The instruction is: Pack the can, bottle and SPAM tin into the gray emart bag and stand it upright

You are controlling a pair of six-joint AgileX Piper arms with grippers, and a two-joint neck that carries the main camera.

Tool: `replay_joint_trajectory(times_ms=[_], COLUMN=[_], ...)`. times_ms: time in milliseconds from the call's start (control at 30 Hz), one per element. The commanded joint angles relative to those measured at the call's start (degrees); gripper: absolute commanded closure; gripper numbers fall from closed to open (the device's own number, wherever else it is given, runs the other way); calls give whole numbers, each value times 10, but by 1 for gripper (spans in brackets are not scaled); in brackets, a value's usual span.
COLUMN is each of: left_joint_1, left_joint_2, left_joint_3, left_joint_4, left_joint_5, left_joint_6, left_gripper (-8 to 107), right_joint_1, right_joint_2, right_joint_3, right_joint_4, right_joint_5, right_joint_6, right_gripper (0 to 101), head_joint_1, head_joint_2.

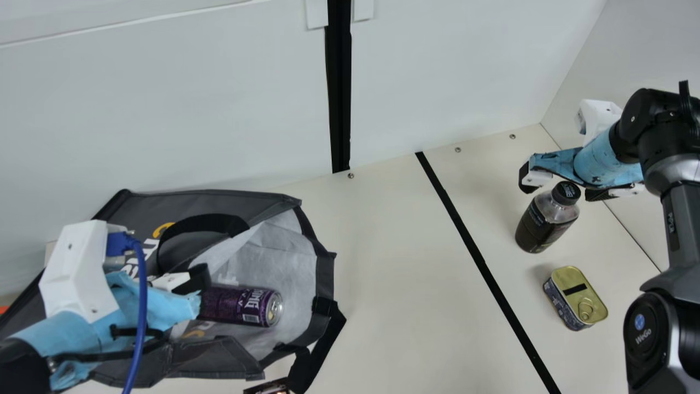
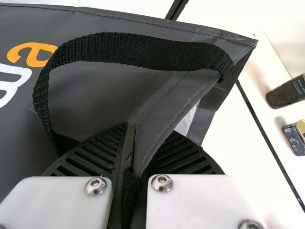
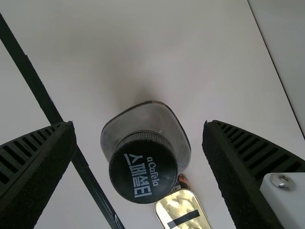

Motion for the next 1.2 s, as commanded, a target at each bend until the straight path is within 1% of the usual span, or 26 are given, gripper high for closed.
replay_joint_trajectory(times_ms=[0, 267, 733, 767, 933, 1167], left_joint_1=[0, 0, 0, 0, 0, 0], left_joint_2=[0, 0, 0, 0, 0, 0], left_joint_3=[0, 0, 0, 0, 0, 0], left_joint_4=[0, 0, 0, 0, 0, 0], left_joint_5=[0, 0, 0, 0, 0, 0], left_joint_6=[0, 0, 0, 0, 0, 0], left_gripper=[107, 107, 107, 107, 107, 107], right_joint_1=[-1, -2, -7, -8, -11, -12], right_joint_2=[-1, -6, -19, -20, -24, -28], right_joint_3=[2, 8, 23, 24, 26, 14], right_joint_4=[-1, 0, 6, 7, 15, 32], right_joint_5=[0, 2, 4, 4, 3, 5], right_joint_6=[1, 3, 2, 2, -3, -19], right_gripper=[6, 6, 100, 101, 101, 101], head_joint_1=[-13, -13, -13, -13, -13, -13], head_joint_2=[-1, -1, -1, -1, -1, -1])
